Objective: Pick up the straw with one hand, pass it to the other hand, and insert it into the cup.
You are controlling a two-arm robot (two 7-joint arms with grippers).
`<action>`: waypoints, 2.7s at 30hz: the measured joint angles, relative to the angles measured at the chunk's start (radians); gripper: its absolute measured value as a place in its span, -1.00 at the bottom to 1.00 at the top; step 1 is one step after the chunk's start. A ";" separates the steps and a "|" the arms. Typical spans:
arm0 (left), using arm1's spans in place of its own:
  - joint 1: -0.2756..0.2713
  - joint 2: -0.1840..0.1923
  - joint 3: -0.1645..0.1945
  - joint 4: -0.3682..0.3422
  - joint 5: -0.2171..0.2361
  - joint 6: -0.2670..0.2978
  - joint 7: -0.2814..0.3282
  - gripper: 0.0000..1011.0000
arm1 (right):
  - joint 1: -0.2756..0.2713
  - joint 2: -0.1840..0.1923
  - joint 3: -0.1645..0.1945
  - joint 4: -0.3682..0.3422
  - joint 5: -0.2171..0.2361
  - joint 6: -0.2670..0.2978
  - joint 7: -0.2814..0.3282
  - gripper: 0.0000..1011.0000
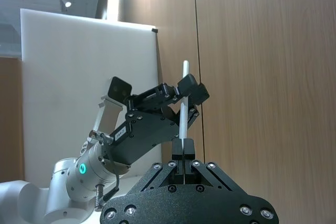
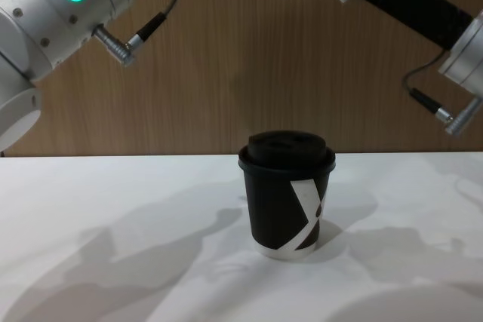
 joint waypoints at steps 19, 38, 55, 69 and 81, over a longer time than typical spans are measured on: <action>0.009 0.016 0.013 0.005 -0.017 -0.015 -0.021 -0.95 | 0.000 0.000 0.000 0.000 0.000 -0.001 0.000 -0.81; 0.001 0.057 0.039 -0.013 0.020 -0.029 -0.002 -0.97 | 0.000 0.000 0.000 0.000 0.000 0.000 0.000 0.37; 0.014 0.139 0.064 -0.085 0.133 -0.037 0.066 -0.97 | -0.006 0.004 0.002 -0.007 0.000 -0.005 -0.008 0.98; 0.019 0.150 0.070 -0.092 0.155 -0.032 0.075 -0.97 | -0.052 0.041 0.016 -0.056 0.002 -0.004 -0.047 0.98; 0.009 0.144 0.074 -0.072 0.166 -0.030 0.078 -0.97 | -0.114 0.083 0.035 -0.107 0.006 0.006 -0.095 0.98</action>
